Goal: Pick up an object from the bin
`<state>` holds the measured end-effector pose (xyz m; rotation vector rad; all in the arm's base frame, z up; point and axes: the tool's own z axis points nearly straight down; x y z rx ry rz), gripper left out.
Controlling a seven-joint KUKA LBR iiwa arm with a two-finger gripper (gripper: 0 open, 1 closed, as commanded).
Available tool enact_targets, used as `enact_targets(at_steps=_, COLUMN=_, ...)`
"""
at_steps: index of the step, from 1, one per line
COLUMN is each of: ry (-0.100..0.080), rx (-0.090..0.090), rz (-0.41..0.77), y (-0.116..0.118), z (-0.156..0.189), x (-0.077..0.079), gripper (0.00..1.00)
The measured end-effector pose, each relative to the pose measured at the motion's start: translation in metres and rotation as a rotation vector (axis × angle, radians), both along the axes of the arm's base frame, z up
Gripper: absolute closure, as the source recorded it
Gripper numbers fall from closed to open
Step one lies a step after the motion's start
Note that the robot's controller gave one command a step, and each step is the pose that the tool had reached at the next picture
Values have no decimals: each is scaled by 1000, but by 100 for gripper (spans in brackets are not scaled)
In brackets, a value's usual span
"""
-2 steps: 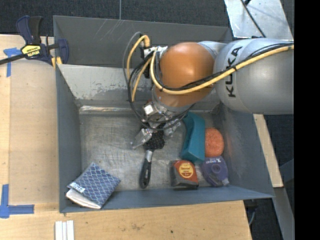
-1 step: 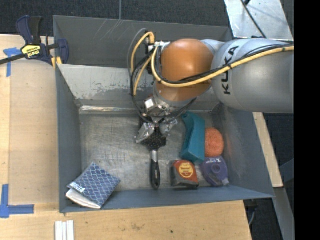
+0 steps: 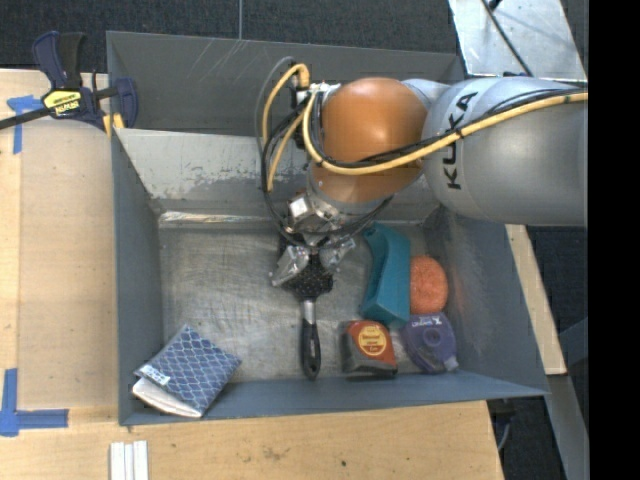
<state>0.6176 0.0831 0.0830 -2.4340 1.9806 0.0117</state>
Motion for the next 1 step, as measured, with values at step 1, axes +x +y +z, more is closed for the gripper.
enact_targets(at_steps=1, ry=0, rx=1, rz=-1, y=0, z=1, x=0, gripper=100)
